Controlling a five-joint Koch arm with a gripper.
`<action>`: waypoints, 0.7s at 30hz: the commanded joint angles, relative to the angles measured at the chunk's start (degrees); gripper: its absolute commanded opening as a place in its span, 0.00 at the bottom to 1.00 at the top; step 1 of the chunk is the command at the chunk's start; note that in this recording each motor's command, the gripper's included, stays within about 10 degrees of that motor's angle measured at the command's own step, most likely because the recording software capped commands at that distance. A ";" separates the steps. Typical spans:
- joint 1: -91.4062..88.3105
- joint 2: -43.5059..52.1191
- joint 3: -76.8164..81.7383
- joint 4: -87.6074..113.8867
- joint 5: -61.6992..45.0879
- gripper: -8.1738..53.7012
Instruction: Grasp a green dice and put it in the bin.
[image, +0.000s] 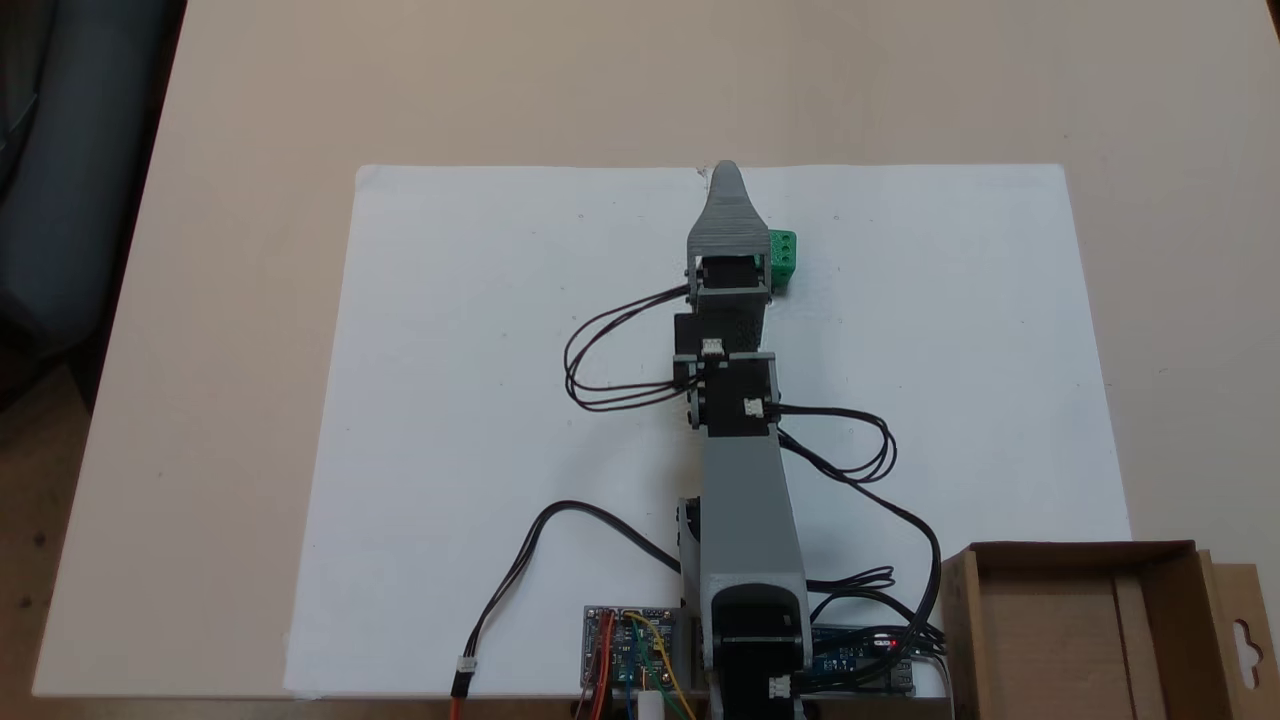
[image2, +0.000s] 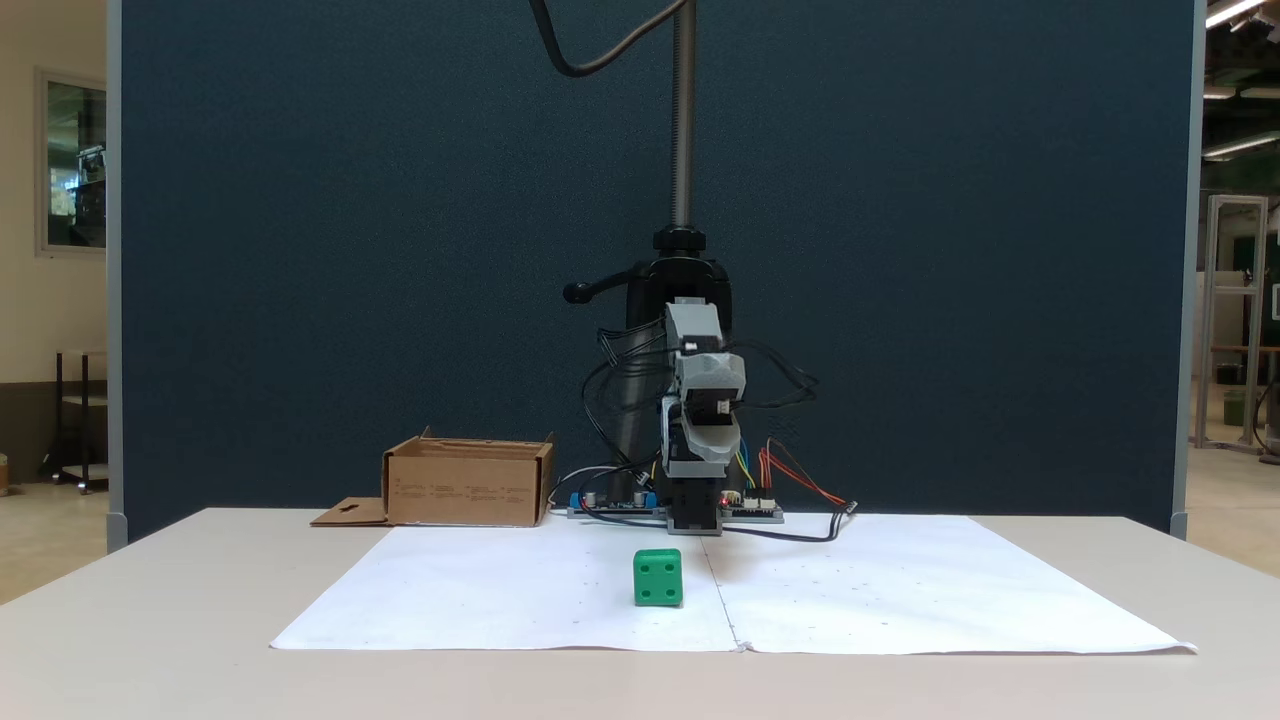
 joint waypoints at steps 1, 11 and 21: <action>-0.53 6.06 -3.87 9.30 -3.34 0.81; 0.53 6.06 -14.15 44.30 -0.53 0.84; 1.23 5.45 -26.98 65.21 -0.35 0.85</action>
